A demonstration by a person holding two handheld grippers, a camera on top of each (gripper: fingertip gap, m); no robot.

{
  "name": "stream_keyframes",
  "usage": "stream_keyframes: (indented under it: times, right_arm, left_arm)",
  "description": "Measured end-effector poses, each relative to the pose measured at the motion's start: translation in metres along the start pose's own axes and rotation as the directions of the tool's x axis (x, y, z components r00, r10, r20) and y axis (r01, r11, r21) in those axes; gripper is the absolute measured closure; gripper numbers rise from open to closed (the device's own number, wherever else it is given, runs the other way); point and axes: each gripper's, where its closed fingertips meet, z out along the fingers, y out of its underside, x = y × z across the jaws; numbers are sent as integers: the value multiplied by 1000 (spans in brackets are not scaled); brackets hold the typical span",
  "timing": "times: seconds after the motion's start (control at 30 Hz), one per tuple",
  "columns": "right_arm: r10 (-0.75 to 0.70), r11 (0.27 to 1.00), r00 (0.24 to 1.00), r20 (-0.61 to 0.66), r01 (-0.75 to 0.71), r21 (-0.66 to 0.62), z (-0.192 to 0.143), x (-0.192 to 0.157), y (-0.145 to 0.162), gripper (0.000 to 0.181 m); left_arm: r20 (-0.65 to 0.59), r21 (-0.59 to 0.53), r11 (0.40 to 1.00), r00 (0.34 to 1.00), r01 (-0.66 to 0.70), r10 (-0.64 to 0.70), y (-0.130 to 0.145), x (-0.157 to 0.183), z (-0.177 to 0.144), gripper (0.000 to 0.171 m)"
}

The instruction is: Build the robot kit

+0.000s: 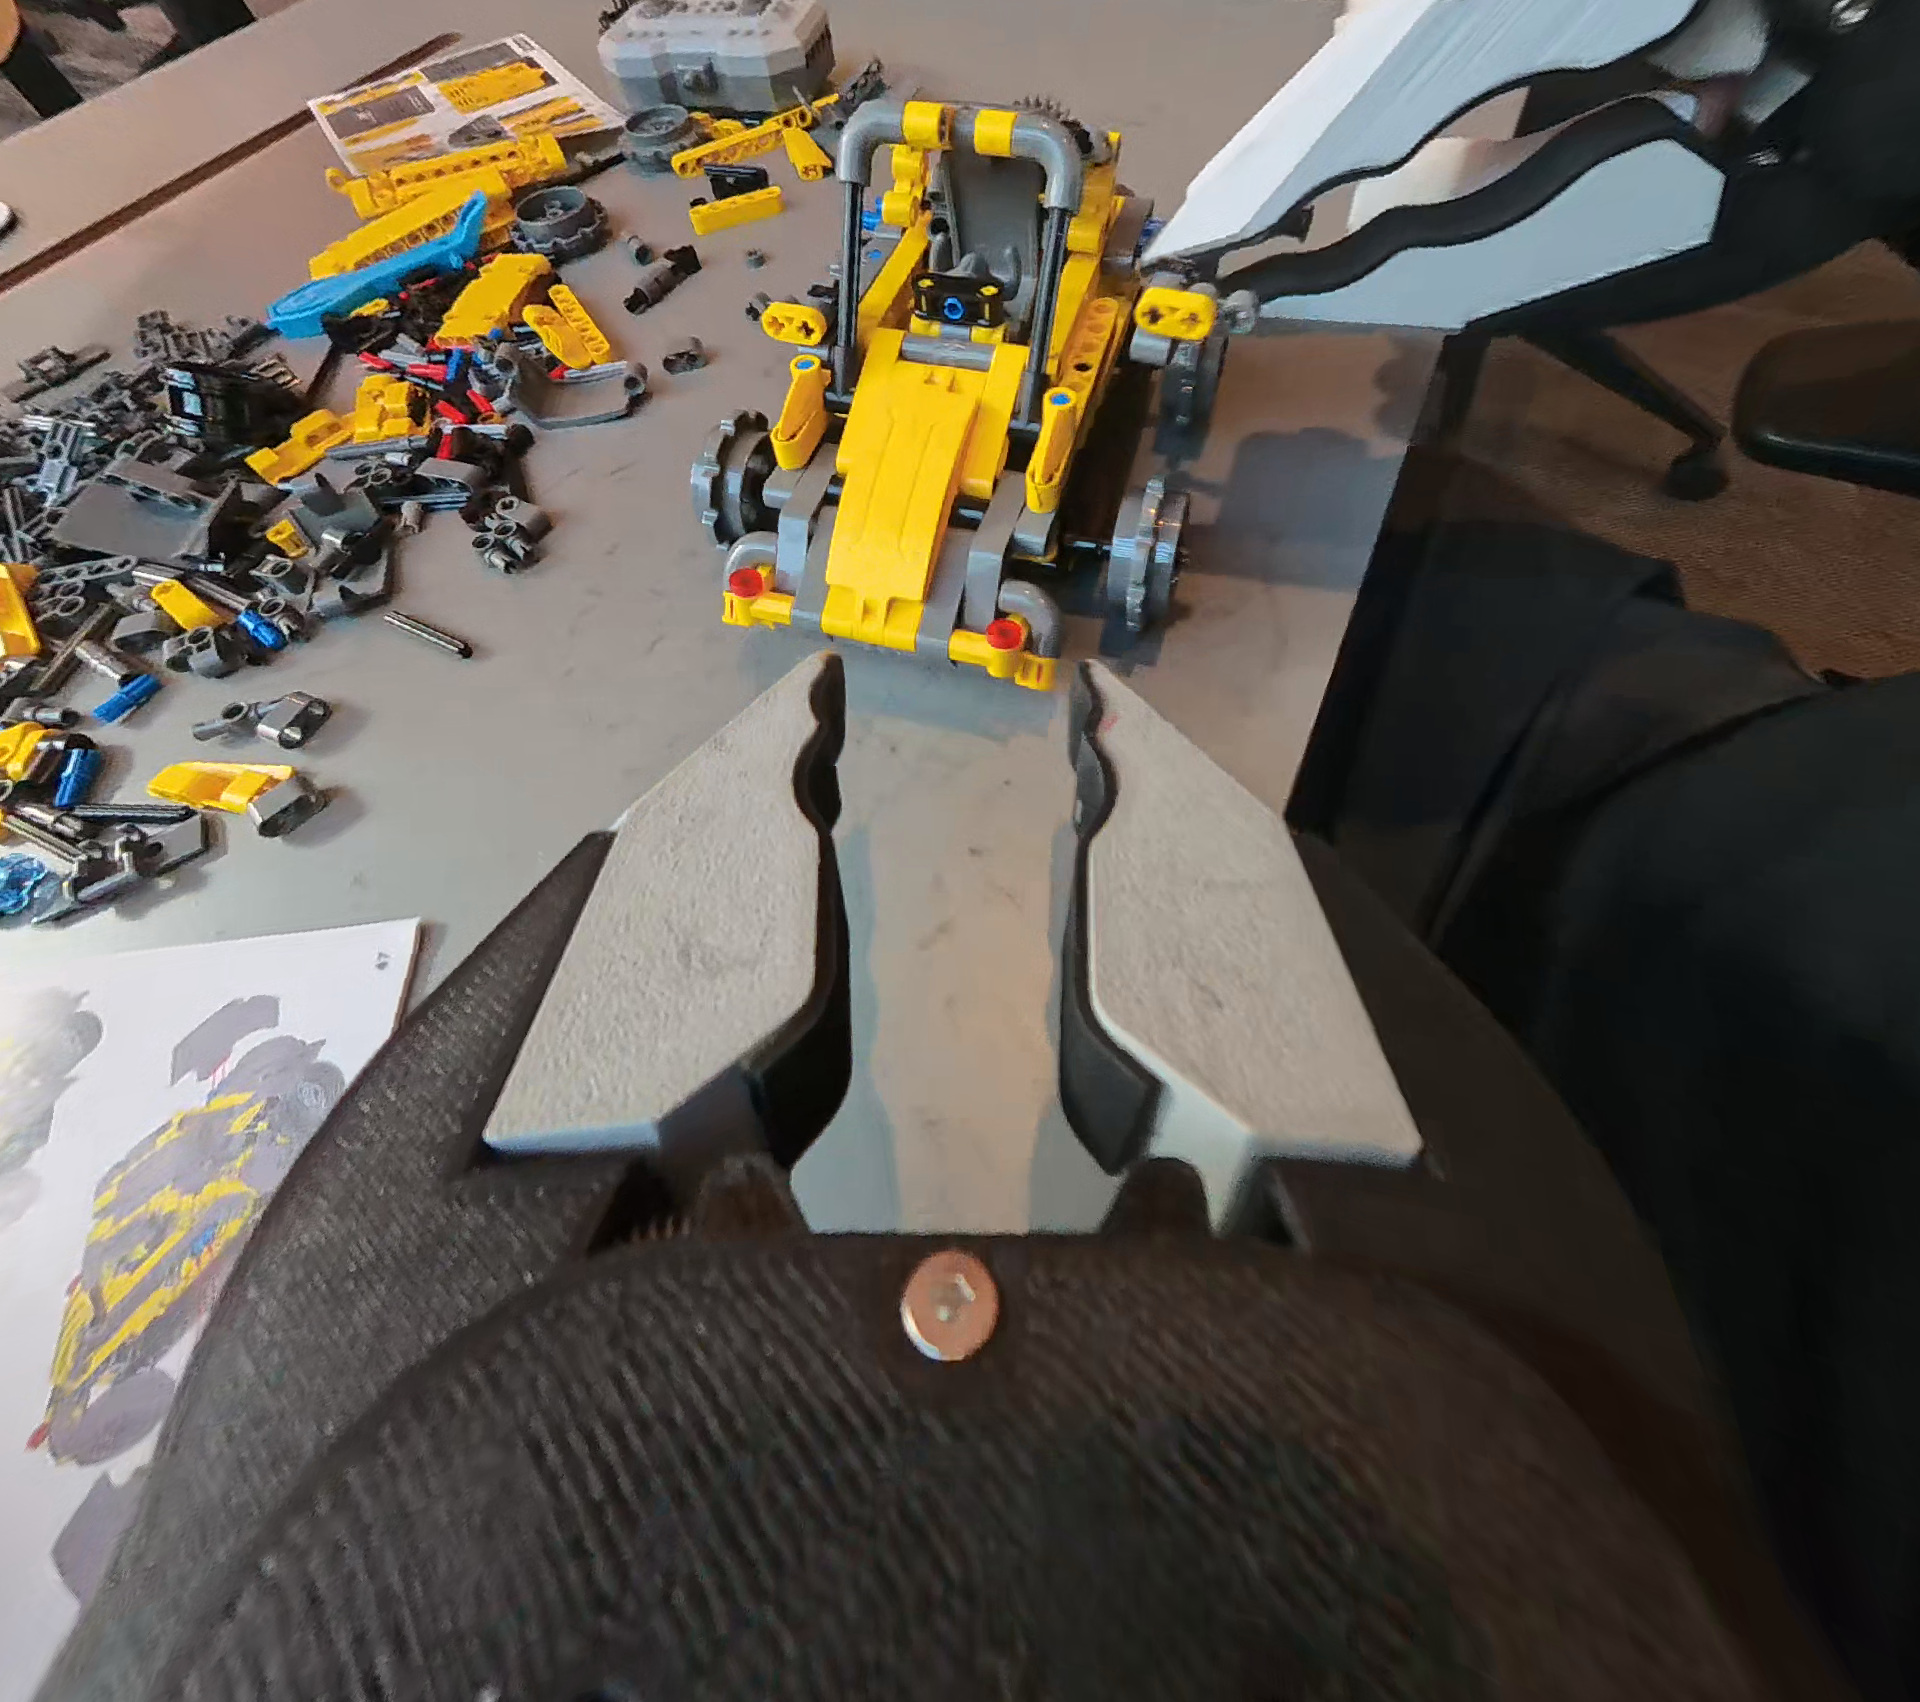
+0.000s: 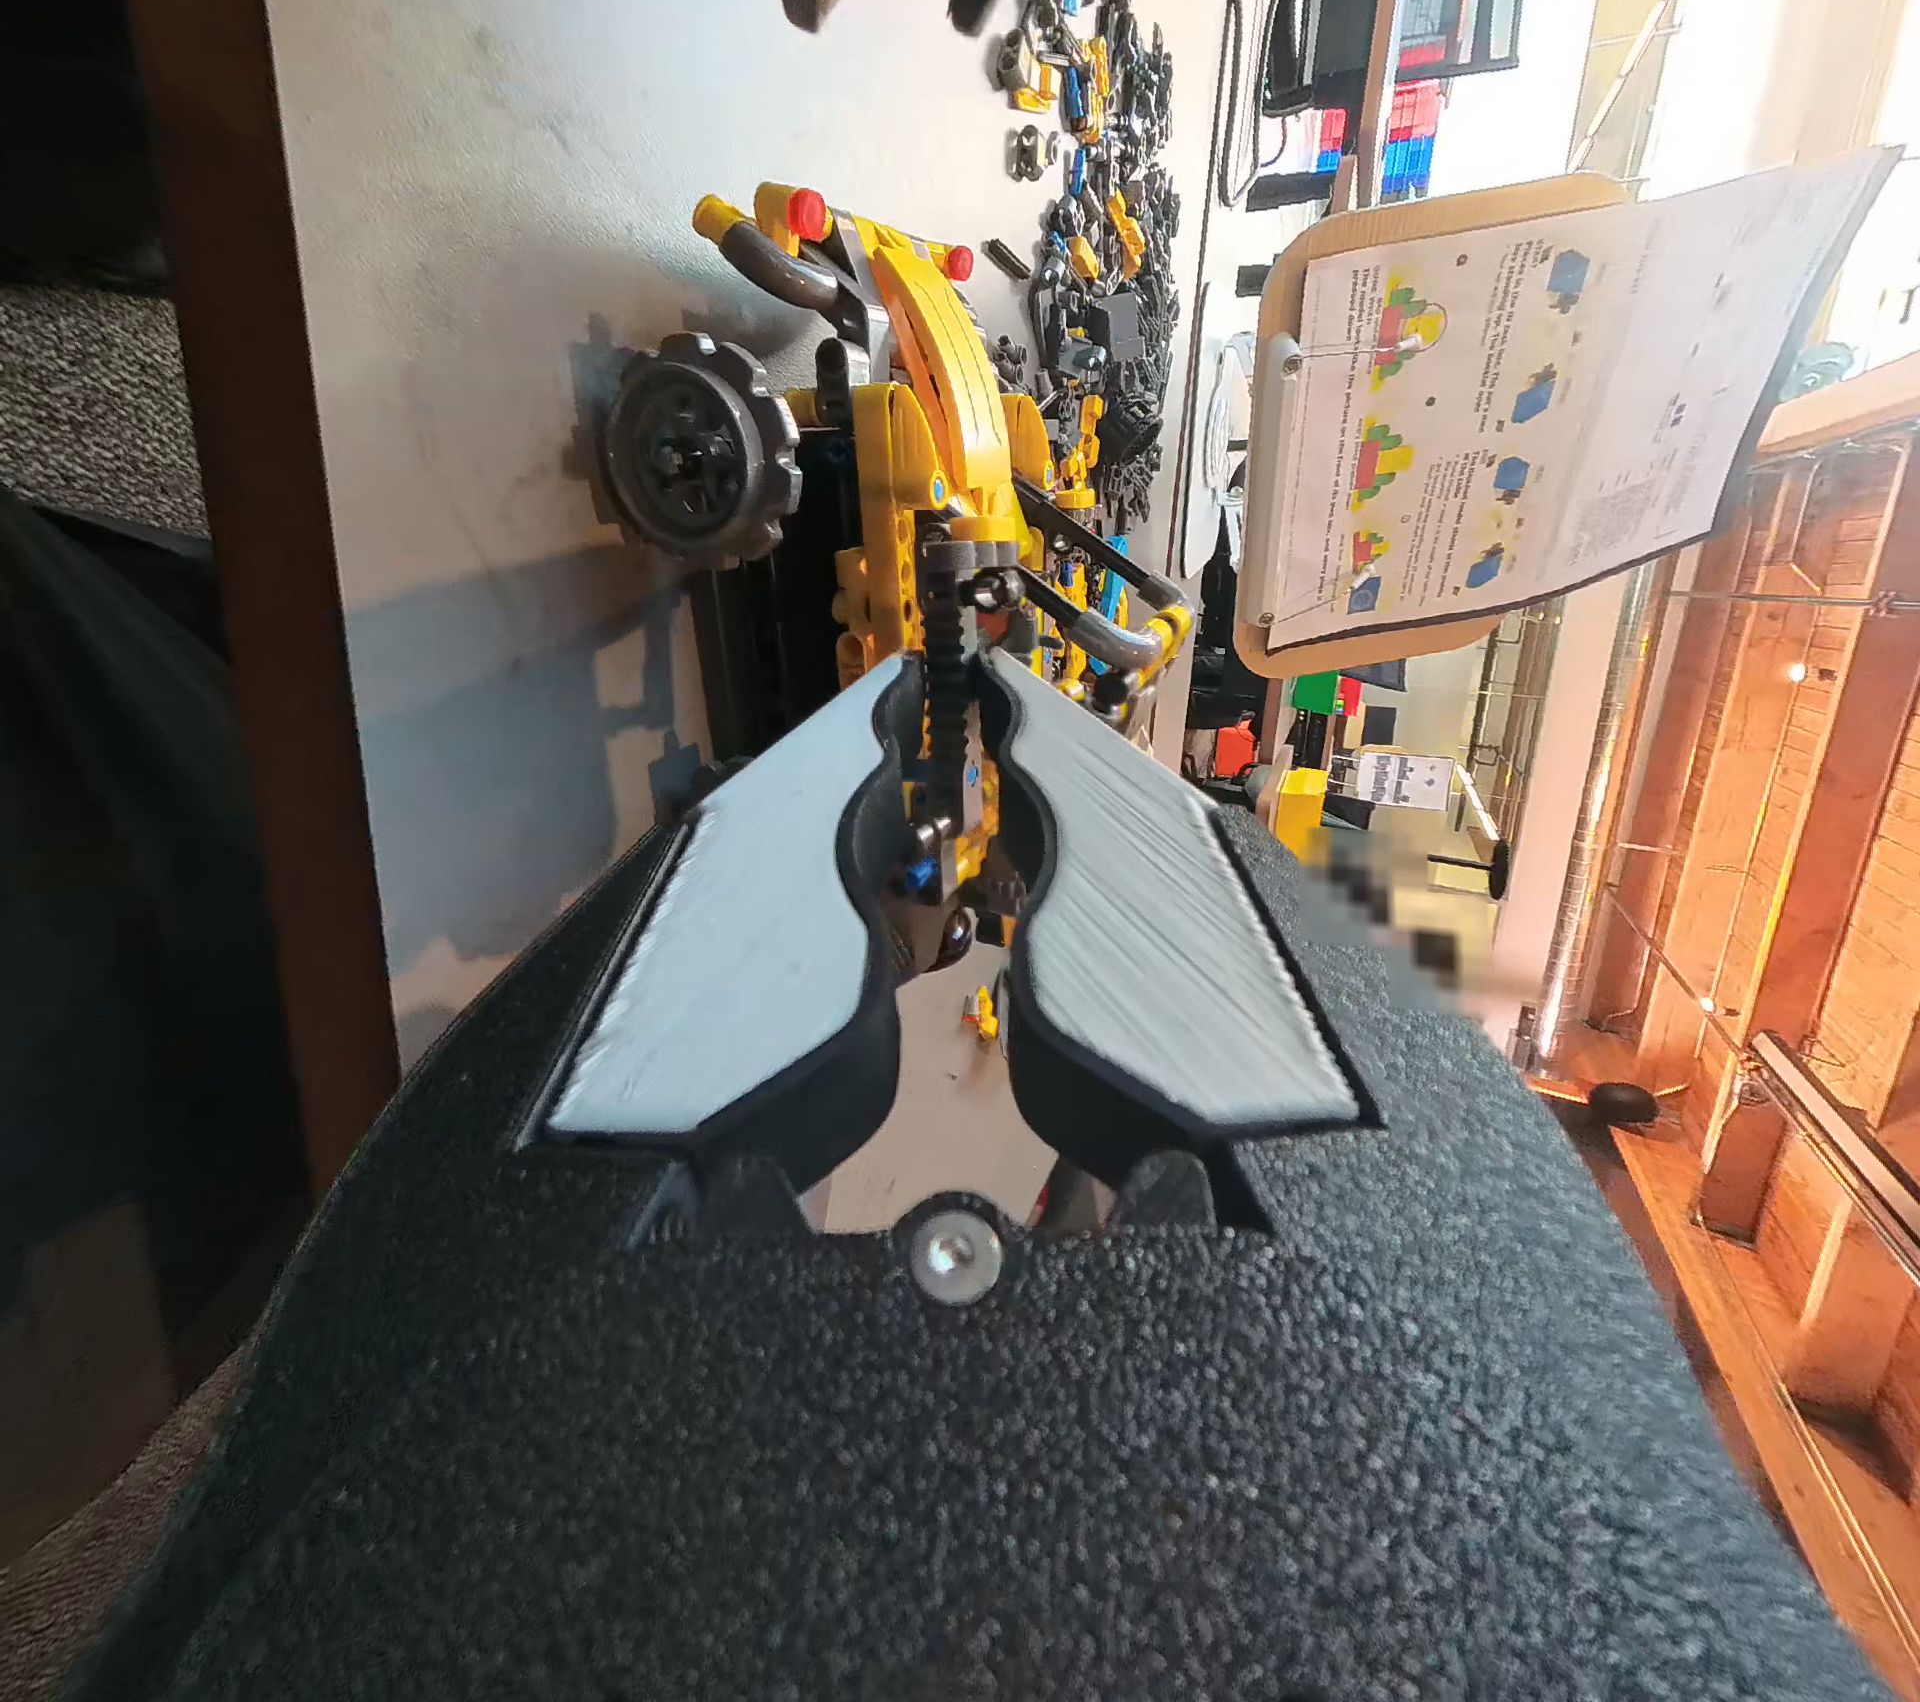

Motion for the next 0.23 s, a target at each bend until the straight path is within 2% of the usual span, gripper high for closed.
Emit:
stream_keyframes:
  times: [0.1, 0.23]
  right_arm:
    - [19, 1000, 1000, 16, -19, 11, 3, -3, -2, 171]
    - [43, 999, 999, 12, -43, 13, 7, 2, -2, 171]
  left_arm:
    - [35, 12, 999, 999, -41, 41, 0, 0, -5, 127]
    - [1, -14, 998, 998, -62, 62, 4, 5, -2, 125]
